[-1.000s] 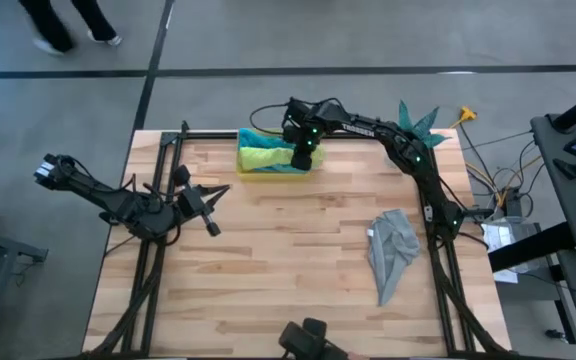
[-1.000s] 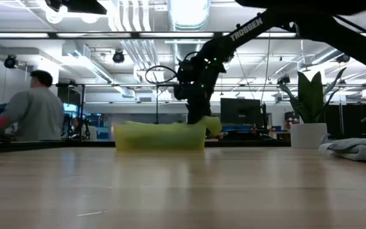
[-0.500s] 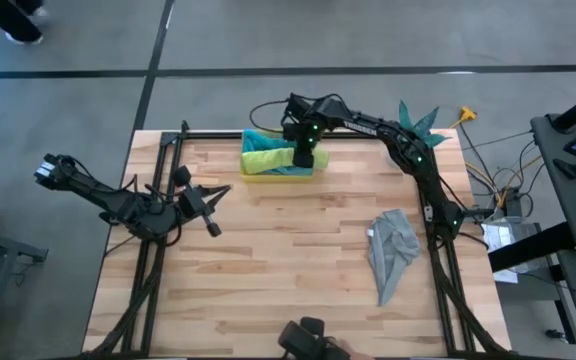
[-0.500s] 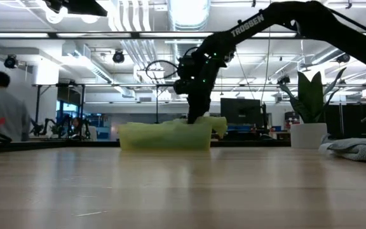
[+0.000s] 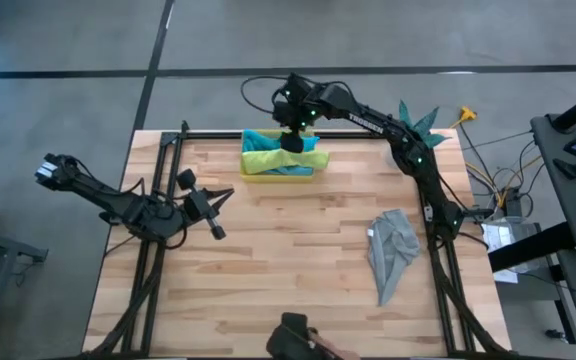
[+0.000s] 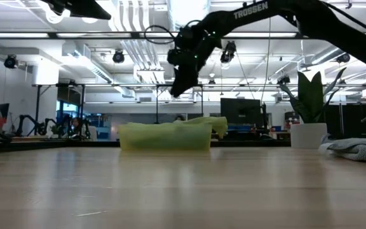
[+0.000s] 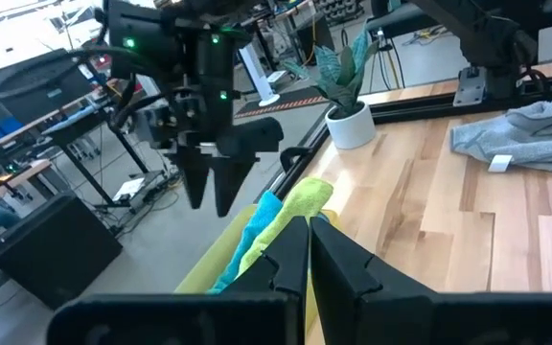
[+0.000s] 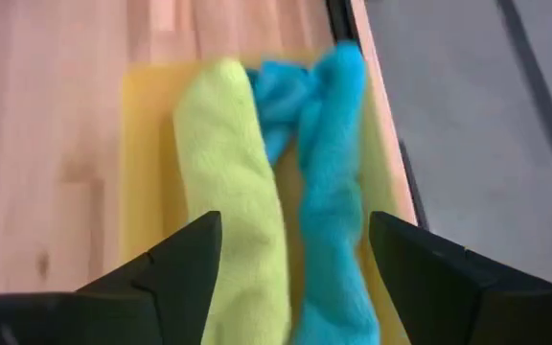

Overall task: Roll microfiber towels into tight, uniform cylinder then place into a basket
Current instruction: Roll the gray towel

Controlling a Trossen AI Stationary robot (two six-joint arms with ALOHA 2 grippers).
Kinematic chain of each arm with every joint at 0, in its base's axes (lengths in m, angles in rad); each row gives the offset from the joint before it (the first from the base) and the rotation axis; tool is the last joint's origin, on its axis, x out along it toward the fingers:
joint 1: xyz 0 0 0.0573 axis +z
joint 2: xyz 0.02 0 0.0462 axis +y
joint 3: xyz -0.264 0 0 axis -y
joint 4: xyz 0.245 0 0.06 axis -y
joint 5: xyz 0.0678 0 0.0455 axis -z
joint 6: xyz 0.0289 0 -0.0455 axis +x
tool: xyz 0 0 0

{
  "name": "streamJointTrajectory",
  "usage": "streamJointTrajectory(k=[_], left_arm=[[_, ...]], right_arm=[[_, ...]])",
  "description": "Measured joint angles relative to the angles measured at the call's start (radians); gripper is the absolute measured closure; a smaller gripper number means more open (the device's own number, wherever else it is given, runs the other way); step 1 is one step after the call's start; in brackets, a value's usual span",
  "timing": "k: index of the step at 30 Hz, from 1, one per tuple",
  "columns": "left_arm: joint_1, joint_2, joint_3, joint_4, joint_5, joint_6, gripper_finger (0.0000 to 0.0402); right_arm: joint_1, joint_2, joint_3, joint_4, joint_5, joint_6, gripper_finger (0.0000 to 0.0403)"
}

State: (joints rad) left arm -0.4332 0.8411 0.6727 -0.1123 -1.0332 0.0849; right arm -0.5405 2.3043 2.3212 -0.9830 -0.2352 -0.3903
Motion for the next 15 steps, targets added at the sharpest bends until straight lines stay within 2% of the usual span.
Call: streamJointTrajectory(k=[3,7,12,15], left_arm=[[0.000,-0.001,0.000,0.000,0.001,0.000,0.0402],[0.000,-0.006,-0.002,-0.001,0.003,0.008,0.0402],[0.001,-0.003,-0.002,0.000,0.003,0.034,0.0402],[0.001,0.001,-0.002,0.000,0.005,0.035,0.0402]], right_arm=[[0.025,0.000,-0.001,0.011,-0.001,0.020,0.0149],[0.059,0.000,-0.017,-0.130,0.009,0.042,0.0159],[0.099,-0.007,-0.079,-0.241,0.158,0.064,0.0175],[0.105,-0.040,-0.153,-0.205,0.158,0.095,0.0185]])
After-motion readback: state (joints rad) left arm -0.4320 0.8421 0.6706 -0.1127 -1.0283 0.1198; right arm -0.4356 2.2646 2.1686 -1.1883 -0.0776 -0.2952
